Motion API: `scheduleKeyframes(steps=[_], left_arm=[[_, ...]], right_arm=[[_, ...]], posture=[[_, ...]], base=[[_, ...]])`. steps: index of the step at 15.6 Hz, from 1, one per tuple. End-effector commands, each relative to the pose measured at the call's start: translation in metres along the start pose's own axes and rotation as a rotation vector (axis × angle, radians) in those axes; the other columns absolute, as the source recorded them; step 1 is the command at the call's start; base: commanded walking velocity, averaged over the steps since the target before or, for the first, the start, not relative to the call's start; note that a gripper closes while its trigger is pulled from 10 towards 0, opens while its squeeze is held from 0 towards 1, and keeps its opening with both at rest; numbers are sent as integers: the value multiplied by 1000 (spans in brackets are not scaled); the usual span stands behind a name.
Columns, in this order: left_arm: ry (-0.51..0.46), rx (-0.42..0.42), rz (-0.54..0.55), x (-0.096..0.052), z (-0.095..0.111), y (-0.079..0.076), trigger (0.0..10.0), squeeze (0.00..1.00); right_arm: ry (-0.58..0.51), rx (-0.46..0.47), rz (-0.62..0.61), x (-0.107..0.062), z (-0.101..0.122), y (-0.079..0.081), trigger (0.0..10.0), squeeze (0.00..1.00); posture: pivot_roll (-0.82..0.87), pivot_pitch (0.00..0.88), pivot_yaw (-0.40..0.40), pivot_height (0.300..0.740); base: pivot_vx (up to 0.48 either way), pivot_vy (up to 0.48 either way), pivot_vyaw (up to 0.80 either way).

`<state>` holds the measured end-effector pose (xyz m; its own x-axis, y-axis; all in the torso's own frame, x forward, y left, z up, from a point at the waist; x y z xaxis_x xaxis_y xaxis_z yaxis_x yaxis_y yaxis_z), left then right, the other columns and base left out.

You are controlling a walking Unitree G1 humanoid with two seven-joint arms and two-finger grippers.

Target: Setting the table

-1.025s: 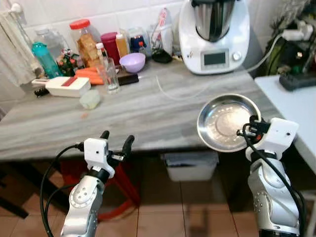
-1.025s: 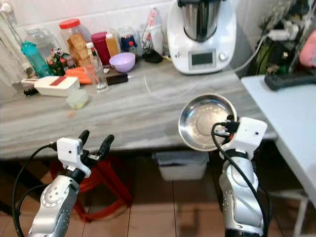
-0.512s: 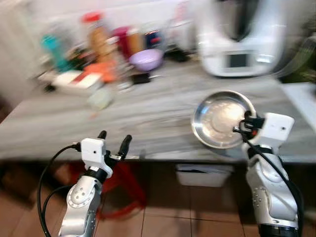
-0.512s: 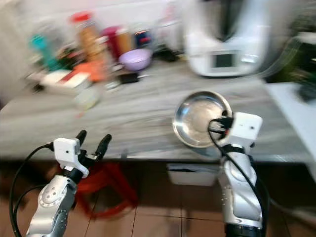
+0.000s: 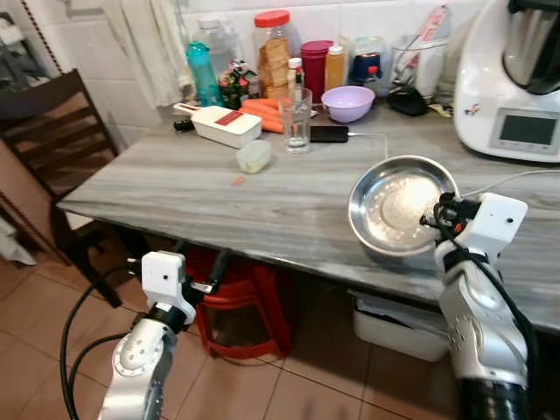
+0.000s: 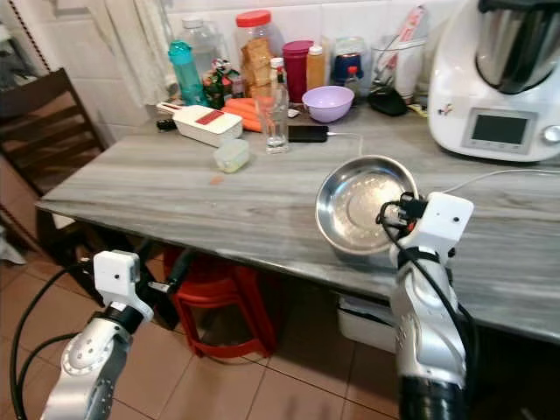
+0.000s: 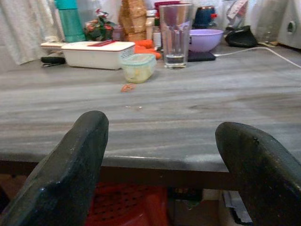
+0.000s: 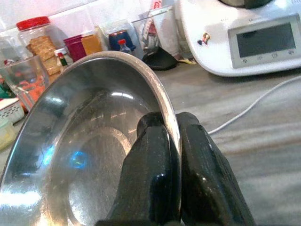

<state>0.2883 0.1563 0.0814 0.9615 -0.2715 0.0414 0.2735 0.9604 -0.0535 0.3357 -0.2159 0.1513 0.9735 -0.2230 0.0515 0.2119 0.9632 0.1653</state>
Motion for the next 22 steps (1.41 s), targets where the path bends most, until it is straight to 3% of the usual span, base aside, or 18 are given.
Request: scheduleKeyframes(steps=[1, 4, 6, 9, 11, 15, 16, 22], left_arm=[[-17, 10, -4, 0, 6, 3, 10000, 0], [-29, -91, -141, 1, 8, -16, 10000, 0], [-12, -116, -251, -1, 6, -29, 10000, 0], [-5, -98, -255, 0, 5, -26, 10000, 0], [-5, -98, -253, 2, 5, -26, 10000, 0], [-5, -107, -272, 1, 5, -29, 10000, 0], [-5, -108, -275, 1, 5, -30, 10000, 0], [9, -112, -309, 0, 1, -35, 10000, 0]], right_arm=[[9, 29, 6, 3, 0, 4, 10000, 0], [66, 93, 41, 10, -8, 13, 10000, 0], [138, 145, 58, 22, -17, 29, 10000, 0], [208, 188, 59, 34, -25, 46, 10000, 0], [290, 162, 60, 39, -36, 61, 10000, 0], [334, 190, 57, 46, -43, 72, 10000, 0], [330, 207, 41, 48, -43, 72, 10000, 1000], [277, 235, -23, 55, -38, 66, 10000, 1000]], posture=[[-104, 0, 116, 740], [-106, 1, 115, 740], [-110, 3, 113, 740], [-107, 2, 112, 740], [-99, 0, 111, 740], [-91, 1, 110, 740], [-89, 1, 109, 740], [-96, 0, 117, 740]], base=[[0, 0, 0], [0, 0, 0], [0, 0, 0], [0, 0, 0], [0, 0, 0], [0, 0, 0], [0, 0, 0], [0, 0, 0]])
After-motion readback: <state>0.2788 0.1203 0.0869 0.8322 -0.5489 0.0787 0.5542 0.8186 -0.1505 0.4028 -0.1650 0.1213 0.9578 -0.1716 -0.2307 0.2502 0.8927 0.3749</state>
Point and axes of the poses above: a point about 5 cm out from each wrist's last joint towards the gripper, its own x axis pointing out of the wrist towards the gripper, its own z axis along the axis of the wrist's last joint, y = z × x, the point moved 3 cm from there along x, pointing out of the wrist towards the gripper
